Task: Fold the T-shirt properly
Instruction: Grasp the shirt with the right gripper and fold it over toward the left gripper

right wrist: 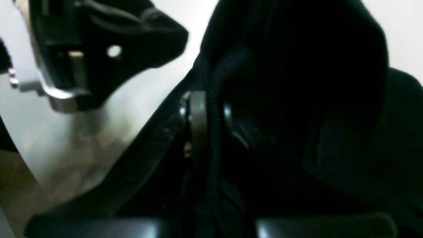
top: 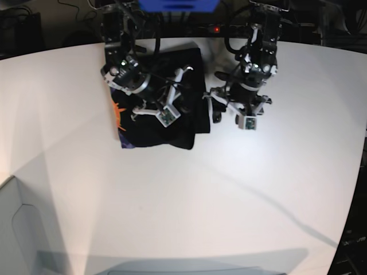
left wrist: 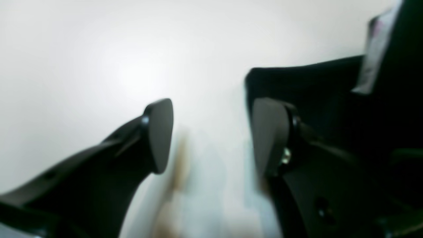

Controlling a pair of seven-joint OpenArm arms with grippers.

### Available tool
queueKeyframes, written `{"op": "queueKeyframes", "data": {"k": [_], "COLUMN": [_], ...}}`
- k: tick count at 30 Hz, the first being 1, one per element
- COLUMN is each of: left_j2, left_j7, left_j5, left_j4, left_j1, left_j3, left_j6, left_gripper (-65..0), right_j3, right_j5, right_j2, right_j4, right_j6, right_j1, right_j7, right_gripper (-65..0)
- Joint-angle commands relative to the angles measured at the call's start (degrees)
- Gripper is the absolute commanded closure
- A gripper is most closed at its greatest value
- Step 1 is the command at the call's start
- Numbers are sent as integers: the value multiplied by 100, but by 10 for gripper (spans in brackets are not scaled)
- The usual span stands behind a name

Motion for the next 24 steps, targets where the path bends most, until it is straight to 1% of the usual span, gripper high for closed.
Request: {"op": "queueKeyframes", "data": {"k": [1, 4, 6, 8, 10, 13, 15, 19, 22, 24], "left_j2": [0, 0, 0, 0, 0, 0, -9, 8, -27, -36], "left_j7": [-106, -106, -106, -106, -106, -106, -106, -106, -106, -106], "left_j5": [-39, -39, -39, -39, -39, -39, -39, -66, -444, -787], "left_j4": [181, 313, 436, 603, 771, 964, 1061, 1192, 1157, 1140], "left_j1": [19, 116, 204, 327, 467, 634, 722, 837, 854, 881], "left_j3": [-66, -233, -374, -568, -849, -1192, -1491, -2080, -2466, -2669], "left_j6": [-21, -21, -21, -21, -30, -30, -30, -30, -30, -30], "left_gripper": [-382, -438, -474, -493, -497, -498, -498, -498, -497, -497], "right_j3": [-27, -27, -27, -27, -10, 8, 69, 790, 1221, 1405], "right_j5": [139, 139, 139, 139, 148, 148, 148, 148, 148, 148], "right_j2": [-32, 39, 39, 47, 47, 39, 39, 56, 47, 144], "right_j4": [101, 101, 154, 356, 769, 1315, 1446, 1446, 1455, 1455], "right_j6": [30, 30, 30, 30, 30, 30, 30, 30, 30, 30], "right_j1": [44, 27, -8, -114, -255, -404, -404, -281, -246, -175], "right_j7": [115, 115, 115, 141, 150, 150, 150, 159, 159, 159], "right_gripper": [-10, -107, -198, -264, -306, -317, -317, -317, -318, -319]}}
